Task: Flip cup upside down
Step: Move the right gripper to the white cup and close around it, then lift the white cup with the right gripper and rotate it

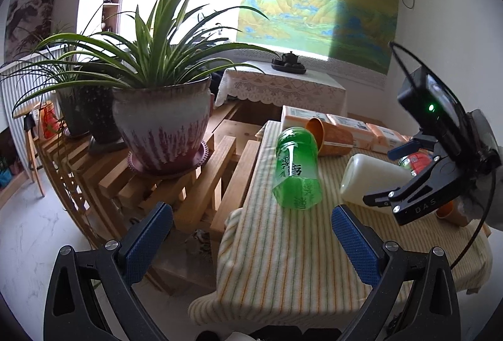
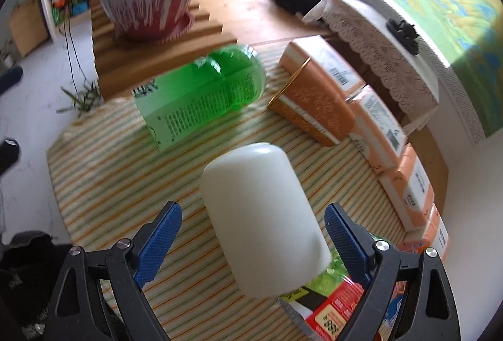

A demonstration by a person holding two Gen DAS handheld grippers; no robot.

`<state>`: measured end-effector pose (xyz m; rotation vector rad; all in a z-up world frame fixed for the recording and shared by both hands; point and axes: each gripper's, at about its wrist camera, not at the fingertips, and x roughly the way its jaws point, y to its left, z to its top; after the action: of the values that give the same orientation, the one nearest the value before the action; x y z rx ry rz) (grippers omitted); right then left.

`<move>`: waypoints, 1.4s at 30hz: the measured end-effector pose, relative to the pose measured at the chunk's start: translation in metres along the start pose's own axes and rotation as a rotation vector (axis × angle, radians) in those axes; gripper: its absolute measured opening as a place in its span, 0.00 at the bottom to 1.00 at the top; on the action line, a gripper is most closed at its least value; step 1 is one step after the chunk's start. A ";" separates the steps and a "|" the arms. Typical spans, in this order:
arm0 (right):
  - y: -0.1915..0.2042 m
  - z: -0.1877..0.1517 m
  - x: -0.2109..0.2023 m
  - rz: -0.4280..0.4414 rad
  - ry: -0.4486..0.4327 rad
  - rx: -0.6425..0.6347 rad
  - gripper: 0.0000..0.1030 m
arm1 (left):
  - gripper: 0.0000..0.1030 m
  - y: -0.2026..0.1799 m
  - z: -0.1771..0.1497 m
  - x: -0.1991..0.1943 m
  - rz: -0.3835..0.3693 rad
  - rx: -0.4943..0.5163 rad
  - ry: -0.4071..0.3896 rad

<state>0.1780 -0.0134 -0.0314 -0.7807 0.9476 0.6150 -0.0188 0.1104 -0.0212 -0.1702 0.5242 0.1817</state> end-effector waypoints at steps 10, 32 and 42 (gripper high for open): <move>-0.003 0.008 0.012 -0.036 0.073 -0.007 0.73 | 0.99 0.005 -0.001 0.002 0.005 -0.010 0.002; -0.030 -0.048 -0.008 0.373 0.137 0.802 0.66 | 0.99 -0.005 -0.008 -0.013 -0.040 0.016 -0.006; -0.032 -0.054 -0.027 0.356 0.037 0.815 0.66 | 0.99 -0.033 -0.001 0.004 -0.146 0.065 0.093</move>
<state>0.1639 -0.0789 -0.0175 0.1076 1.2571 0.4542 -0.0083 0.0784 -0.0201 -0.1535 0.6068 0.0148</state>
